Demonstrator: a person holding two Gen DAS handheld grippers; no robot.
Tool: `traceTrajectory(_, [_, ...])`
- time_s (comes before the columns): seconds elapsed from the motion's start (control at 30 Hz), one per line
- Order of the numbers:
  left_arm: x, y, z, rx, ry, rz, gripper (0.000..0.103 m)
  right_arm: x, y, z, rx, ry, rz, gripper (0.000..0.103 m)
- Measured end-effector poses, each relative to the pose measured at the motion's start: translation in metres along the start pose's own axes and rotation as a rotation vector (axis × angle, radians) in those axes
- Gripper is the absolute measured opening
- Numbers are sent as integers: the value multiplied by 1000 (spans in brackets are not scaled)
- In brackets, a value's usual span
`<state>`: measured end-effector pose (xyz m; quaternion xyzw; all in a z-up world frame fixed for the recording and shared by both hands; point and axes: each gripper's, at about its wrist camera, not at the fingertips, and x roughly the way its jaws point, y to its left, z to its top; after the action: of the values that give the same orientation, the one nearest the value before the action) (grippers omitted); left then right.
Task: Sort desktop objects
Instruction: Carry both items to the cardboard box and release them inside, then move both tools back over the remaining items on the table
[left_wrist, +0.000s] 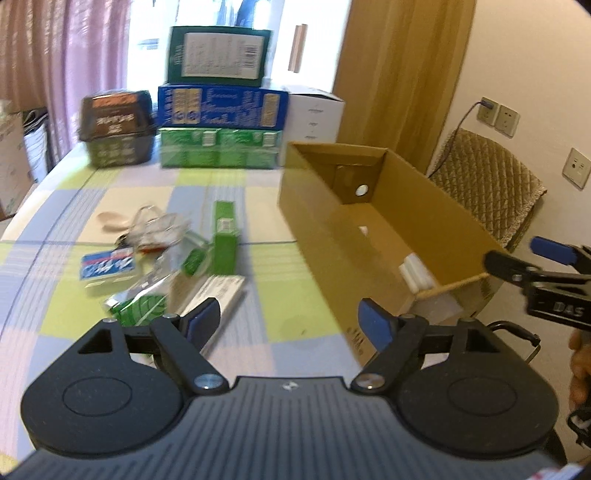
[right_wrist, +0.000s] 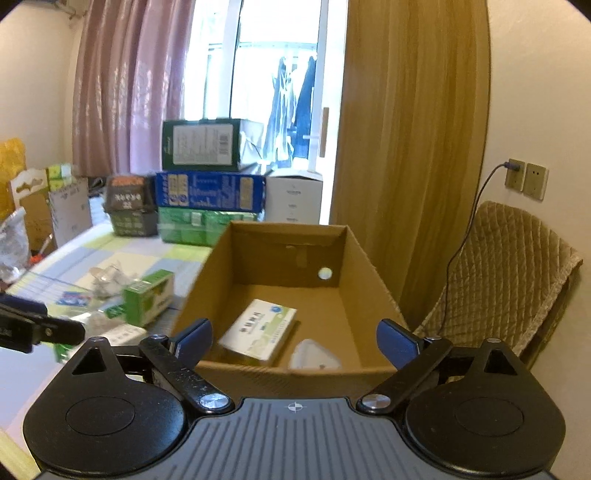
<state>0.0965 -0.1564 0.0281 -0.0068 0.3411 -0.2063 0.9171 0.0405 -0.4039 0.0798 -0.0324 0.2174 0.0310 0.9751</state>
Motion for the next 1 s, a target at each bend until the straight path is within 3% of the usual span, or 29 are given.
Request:
traceTrajectory(0.17, [-24, 26, -16, -19, 0, 59, 81, -21, 29, -10, 20, -1, 54, 97])
traceTrajectory(0.47, [-61, 76, -42, -63, -6, 177, 82, -33, 71, -39, 109, 93, 128, 98])
traceTrajectory(1.0, [-77, 106, -54, -93, -7, 194, 85, -30, 110, -38, 77, 132, 193, 99])
